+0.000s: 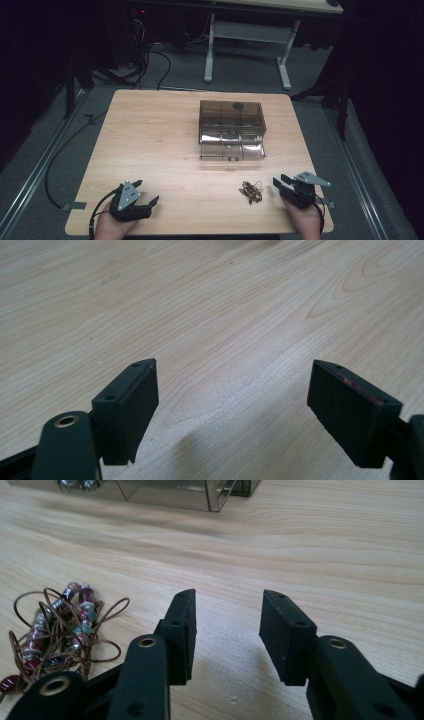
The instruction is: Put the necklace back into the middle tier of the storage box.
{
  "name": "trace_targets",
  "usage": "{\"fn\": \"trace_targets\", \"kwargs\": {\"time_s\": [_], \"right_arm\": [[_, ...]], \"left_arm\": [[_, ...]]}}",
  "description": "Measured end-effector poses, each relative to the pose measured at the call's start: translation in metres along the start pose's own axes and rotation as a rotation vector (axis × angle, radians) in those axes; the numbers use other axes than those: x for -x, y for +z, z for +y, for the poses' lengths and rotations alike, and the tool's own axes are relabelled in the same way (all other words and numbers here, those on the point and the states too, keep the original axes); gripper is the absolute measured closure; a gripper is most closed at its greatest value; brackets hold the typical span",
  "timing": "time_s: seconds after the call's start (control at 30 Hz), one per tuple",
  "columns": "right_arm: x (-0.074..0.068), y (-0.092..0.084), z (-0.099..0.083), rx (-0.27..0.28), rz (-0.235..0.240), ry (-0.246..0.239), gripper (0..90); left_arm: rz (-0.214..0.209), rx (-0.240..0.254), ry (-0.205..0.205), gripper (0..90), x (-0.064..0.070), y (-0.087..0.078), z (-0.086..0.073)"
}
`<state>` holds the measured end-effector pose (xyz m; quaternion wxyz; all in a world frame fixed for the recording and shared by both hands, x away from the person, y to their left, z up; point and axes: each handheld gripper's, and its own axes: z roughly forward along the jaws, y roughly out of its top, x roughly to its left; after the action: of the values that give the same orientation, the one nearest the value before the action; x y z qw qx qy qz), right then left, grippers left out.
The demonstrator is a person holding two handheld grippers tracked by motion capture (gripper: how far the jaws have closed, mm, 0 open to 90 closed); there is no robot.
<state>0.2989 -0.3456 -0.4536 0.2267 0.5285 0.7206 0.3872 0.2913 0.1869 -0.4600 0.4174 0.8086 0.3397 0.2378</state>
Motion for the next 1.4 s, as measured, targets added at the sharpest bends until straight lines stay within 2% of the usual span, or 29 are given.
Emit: {"fn": "trace_targets", "kwargs": {"time_s": [0.07,0.17,0.33,0.57,0.7,0.73,0.83,1.0,1.3,1.4], "right_arm": [[0.0,0.0011,0.0006,-0.008,0.002,-0.01,56.9],[0.0006,-0.0009,-0.0004,0.017,0.001,-0.004,55.7],[-0.0002,-0.0021,-0.001,0.026,-0.009,-0.007,56.2],[-0.0011,-0.0021,-0.0011,0.031,-0.018,-0.014,55.4],[-0.0017,-0.0027,-0.0014,0.038,-0.022,-0.015,54.6],[-0.0018,-0.0029,-0.0014,0.041,-0.024,-0.014,54.9],[-0.0015,-0.0026,-0.0012,0.045,-0.028,-0.011,55.3],[-0.0017,-0.0041,-0.0021,0.057,-0.038,-0.012,57.4],[-0.0035,-0.0053,-0.0027,0.074,-0.075,-0.019,64.6],[-0.0033,-0.0041,-0.0014,0.049,-0.078,-0.021,66.0]], "left_arm": [[0.014,0.004,-0.012,24.1,-0.0006,-0.0002,-0.0001],[0.026,0.001,-0.003,27.7,0.0005,0.0001,0.0],[0.017,-0.01,0.019,30.0,0.002,0.0014,0.0006],[0.014,-0.017,0.019,30.3,0.0019,0.002,0.001],[0.002,-0.018,0.004,29.6,0.0003,0.0022,0.001],[-0.003,-0.011,-0.014,29.9,-0.0014,0.0021,0.001],[-0.003,-0.013,-0.012,30.0,-0.0012,0.0022,0.0011],[-0.008,-0.015,0.012,30.2,0.0008,0.0023,0.0012],[-0.013,-0.031,0.021,31.6,0.0014,0.0028,0.0022],[-0.01,-0.03,0.019,31.6,0.0004,-0.0001,0.0043]]}}
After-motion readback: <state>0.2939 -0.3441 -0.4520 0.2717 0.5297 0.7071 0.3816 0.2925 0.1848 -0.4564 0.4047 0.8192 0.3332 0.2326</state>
